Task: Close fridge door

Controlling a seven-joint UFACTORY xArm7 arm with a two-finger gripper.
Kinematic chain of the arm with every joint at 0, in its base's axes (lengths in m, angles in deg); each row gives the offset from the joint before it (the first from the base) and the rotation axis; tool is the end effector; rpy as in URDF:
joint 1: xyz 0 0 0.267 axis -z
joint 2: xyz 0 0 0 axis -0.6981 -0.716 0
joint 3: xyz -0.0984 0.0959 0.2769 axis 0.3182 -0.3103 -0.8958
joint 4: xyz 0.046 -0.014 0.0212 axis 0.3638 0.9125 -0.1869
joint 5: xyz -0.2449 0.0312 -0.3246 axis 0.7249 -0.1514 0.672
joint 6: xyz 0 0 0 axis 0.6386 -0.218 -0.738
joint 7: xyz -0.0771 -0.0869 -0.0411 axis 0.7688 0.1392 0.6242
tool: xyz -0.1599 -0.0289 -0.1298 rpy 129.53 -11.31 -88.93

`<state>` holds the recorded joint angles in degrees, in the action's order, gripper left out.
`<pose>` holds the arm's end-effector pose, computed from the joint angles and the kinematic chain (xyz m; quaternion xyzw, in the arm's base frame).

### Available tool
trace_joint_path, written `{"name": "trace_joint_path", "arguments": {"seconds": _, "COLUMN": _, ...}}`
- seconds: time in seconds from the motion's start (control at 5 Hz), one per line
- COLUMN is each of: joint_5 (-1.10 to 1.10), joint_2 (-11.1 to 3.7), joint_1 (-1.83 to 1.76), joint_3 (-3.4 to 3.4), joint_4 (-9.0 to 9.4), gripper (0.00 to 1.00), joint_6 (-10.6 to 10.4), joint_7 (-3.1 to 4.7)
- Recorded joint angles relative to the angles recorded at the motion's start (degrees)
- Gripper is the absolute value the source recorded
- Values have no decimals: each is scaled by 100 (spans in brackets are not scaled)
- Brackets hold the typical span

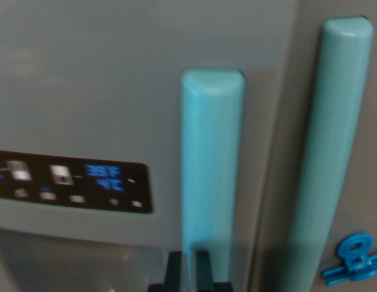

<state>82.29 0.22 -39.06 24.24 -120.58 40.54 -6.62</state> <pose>0.6023 -0.0503 0.4216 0.8952 -0.0388 0.4432 0.0269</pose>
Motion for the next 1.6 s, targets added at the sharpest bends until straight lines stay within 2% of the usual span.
{"name": "trace_joint_path", "arguments": {"seconds": 0.2, "joint_5": 0, "joint_2": 0, "joint_1": 0, "joint_3": 0, "joint_4": 0, "gripper": 100, "joint_6": 0, "joint_7": 0}}
{"name": "trace_joint_path", "arguments": {"seconds": 0.4, "joint_5": 0, "joint_2": -321, "joint_1": 0, "joint_3": 86, "joint_4": -230, "gripper": 100, "joint_6": -1, "joint_7": 0}}
{"name": "trace_joint_path", "arguments": {"seconds": 0.6, "joint_5": 0, "joint_2": -321, "joint_1": 0, "joint_3": 86, "joint_4": -230, "gripper": 100, "joint_6": -1, "joint_7": 0}}
{"name": "trace_joint_path", "arguments": {"seconds": 0.8, "joint_5": 0, "joint_2": -629, "joint_1": 0, "joint_3": 108, "joint_4": -510, "gripper": 100, "joint_6": -1, "joint_7": 0}}
{"name": "trace_joint_path", "arguments": {"seconds": 1.0, "joint_5": 0, "joint_2": -629, "joint_1": 0, "joint_3": 108, "joint_4": -510, "gripper": 100, "joint_6": -1, "joint_7": 0}}
{"name": "trace_joint_path", "arguments": {"seconds": 1.2, "joint_5": 0, "joint_2": -727, "joint_1": 0, "joint_3": 120, "joint_4": -610, "gripper": 100, "joint_6": -1, "joint_7": 0}}
{"name": "trace_joint_path", "arguments": {"seconds": 1.6, "joint_5": 0, "joint_2": -726, "joint_1": 0, "joint_3": 120, "joint_4": -609, "gripper": 100, "joint_6": 0, "joint_7": 0}}
